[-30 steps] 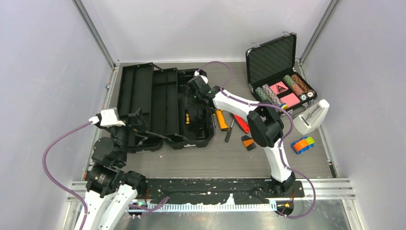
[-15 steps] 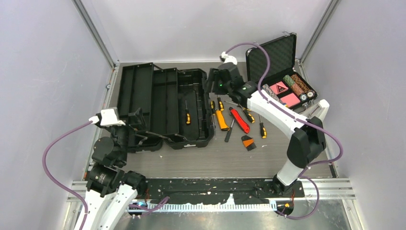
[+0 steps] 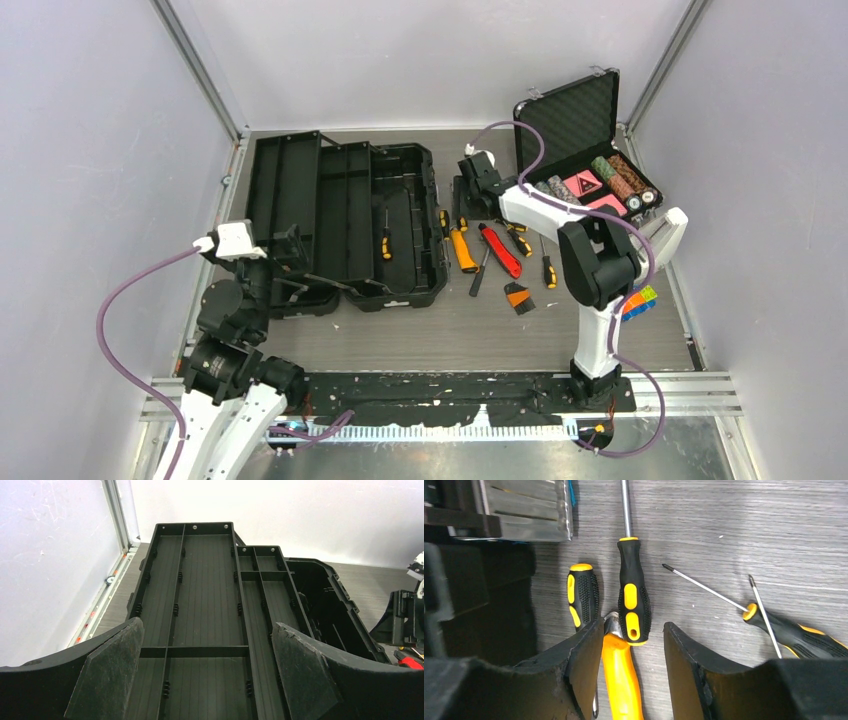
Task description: Pack the tool kit
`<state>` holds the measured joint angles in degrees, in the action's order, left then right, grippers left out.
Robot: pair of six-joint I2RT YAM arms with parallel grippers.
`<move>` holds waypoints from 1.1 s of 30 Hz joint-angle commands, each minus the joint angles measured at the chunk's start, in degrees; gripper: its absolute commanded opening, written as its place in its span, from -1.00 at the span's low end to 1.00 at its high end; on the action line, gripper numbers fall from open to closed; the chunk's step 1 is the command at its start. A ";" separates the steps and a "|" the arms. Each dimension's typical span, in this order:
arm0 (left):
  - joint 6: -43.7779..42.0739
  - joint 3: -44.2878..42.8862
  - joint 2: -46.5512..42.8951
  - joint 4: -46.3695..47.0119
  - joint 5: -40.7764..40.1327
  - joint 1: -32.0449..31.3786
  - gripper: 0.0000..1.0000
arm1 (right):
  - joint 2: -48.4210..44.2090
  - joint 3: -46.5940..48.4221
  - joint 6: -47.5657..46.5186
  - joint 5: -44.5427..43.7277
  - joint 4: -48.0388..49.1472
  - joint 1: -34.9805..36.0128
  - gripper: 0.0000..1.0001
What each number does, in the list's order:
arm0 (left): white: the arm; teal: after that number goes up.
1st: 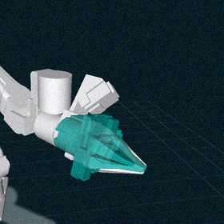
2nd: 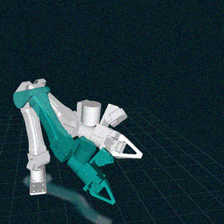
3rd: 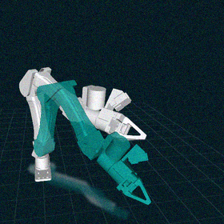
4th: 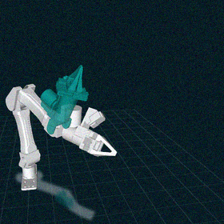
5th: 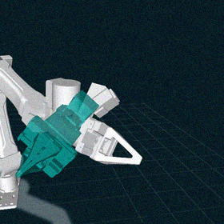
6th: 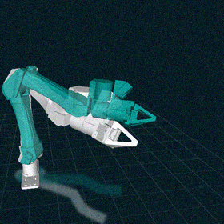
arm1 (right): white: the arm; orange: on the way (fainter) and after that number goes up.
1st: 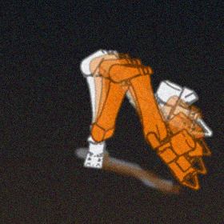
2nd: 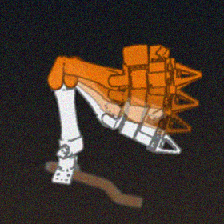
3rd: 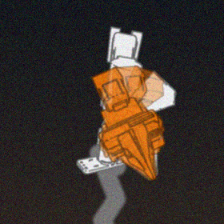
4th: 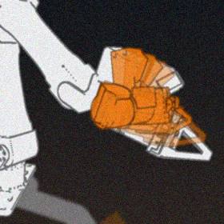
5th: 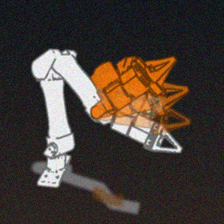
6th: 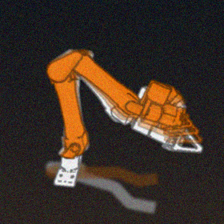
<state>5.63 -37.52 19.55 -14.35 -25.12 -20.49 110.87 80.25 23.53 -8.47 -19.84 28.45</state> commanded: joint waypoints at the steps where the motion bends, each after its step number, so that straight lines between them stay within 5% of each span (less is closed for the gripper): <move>1: -0.70 0.49 0.49 3.62 -1.64 0.32 0.99 | 2.45 4.53 -1.40 0.41 1.68 0.34 0.04; 11: -0.51 1.04 1.92 4.24 -1.20 0.28 0.99 | 8.13 5.10 -1.72 -0.70 2.96 0.44 -0.04; 17: -1.54 1.95 2.07 5.55 -2.39 0.28 0.99 | 6.56 3.71 -2.11 -2.28 3.07 0.54 -0.44; 22: -1.91 2.66 2.22 6.68 -2.62 0.28 0.99 | -0.83 -0.37 -1.83 -2.55 4.60 0.47 -0.75; 33: -2.11 2.83 2.89 7.12 -3.19 0.28 0.99 | -17.46 -4.61 -0.64 -1.11 8.25 5.37 -0.83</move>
<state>3.99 -34.92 21.98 -11.77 -27.03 -20.49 99.09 75.18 22.02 -9.89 -16.16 30.37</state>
